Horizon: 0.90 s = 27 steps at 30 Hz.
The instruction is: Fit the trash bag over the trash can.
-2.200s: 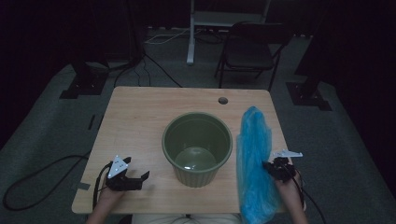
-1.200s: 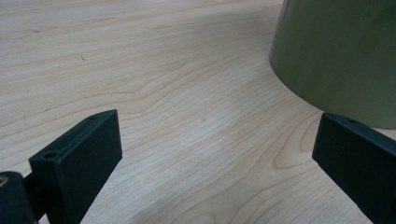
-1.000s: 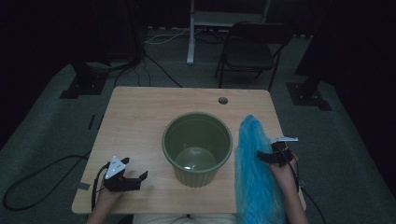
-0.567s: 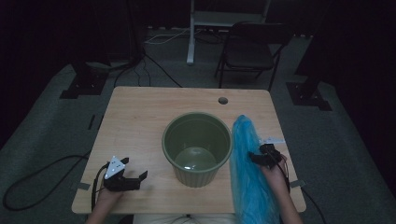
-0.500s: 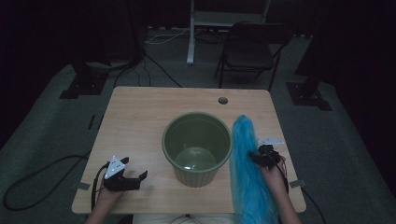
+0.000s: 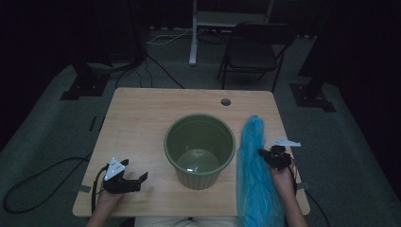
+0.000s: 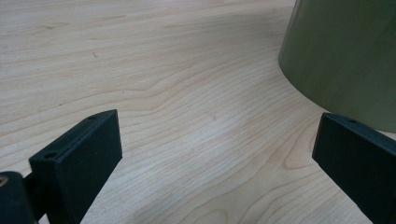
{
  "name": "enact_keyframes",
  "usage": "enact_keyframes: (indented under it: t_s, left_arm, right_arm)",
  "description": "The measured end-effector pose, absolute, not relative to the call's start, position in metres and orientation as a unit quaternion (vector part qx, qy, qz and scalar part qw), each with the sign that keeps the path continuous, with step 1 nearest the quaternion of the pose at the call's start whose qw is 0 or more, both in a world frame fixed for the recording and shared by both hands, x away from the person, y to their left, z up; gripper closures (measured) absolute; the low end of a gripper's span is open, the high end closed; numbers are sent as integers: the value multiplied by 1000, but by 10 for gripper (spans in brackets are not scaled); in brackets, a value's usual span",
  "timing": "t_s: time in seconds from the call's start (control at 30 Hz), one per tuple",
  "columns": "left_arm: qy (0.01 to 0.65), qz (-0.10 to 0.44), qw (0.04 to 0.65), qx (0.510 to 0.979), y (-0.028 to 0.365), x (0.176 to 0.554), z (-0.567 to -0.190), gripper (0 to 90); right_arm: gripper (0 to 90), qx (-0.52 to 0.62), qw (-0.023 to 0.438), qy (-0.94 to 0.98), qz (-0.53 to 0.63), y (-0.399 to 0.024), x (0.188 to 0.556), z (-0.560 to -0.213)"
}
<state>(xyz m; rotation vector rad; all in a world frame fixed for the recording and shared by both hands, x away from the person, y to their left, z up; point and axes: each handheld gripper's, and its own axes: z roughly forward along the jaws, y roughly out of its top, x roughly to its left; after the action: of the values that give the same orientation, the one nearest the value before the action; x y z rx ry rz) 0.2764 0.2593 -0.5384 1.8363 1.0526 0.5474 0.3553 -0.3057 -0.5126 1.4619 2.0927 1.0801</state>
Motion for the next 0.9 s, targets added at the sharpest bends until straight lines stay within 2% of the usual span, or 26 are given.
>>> enact_keyframes:
  t_s: [0.2, 0.27, 0.3, 0.33, 0.37, 0.47, 0.73, 0.77, 0.9]
  left_arm:
    - [423, 227, 456, 749, 256, 275, -537, 19]
    - [422, 227, 457, 749, 256, 275, -537, 20]
    - [422, 227, 457, 749, 256, 275, -537, 20]
    - [423, 227, 456, 749, 256, 275, -537, 20]
    - [423, 226, 458, 748, 256, 275, -537, 20]
    - [425, 227, 458, 748, 257, 275, -537, 20]
    - [424, 227, 457, 748, 257, 275, -537, 20]
    - [424, 227, 457, 748, 257, 275, -537, 19]
    - [425, 228, 458, 747, 258, 275, -536, 19]
  right_arm:
    - [900, 507, 209, 710, 440, -317, 339, -473]
    - [900, 496, 225, 694, 470, -321, 329, -444]
    - [900, 496, 225, 694, 470, -321, 329, -444]
    - [900, 485, 235, 684, 491, -324, 322, -423]
    - [900, 485, 235, 684, 491, -324, 322, -423]
    - [900, 463, 248, 664, 532, -329, 310, -389]
    - [900, 422, 277, 634, 586, -329, 290, -341]
    - [900, 410, 291, 623, 600, -330, 285, -324]
    - [900, 398, 293, 609, 620, -331, 282, -305]
